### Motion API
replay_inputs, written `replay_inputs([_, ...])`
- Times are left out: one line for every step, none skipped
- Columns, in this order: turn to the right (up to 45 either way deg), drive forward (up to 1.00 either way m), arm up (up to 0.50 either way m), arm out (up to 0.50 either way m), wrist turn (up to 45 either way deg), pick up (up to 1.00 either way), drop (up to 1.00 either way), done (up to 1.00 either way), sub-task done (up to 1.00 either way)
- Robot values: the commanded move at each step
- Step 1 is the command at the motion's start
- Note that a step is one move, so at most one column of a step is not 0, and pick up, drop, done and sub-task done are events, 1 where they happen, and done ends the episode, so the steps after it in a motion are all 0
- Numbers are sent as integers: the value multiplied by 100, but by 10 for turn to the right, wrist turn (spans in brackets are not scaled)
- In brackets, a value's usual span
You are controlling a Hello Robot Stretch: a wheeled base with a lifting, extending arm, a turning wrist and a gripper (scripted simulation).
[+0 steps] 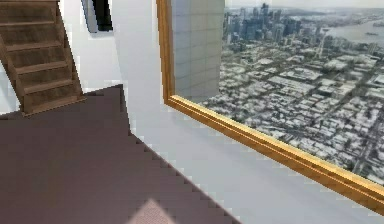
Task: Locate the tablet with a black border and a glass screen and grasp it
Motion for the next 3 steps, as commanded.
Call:
replay_inputs([0, 0, 0, 0, 0, 100, 0, 0, 0])
replay_inputs([0, 0, 10, 0, 0, 0, 0, 0, 0])
replay_inputs([0, 0, 0, 0, 0, 0, 0, 100, 0])
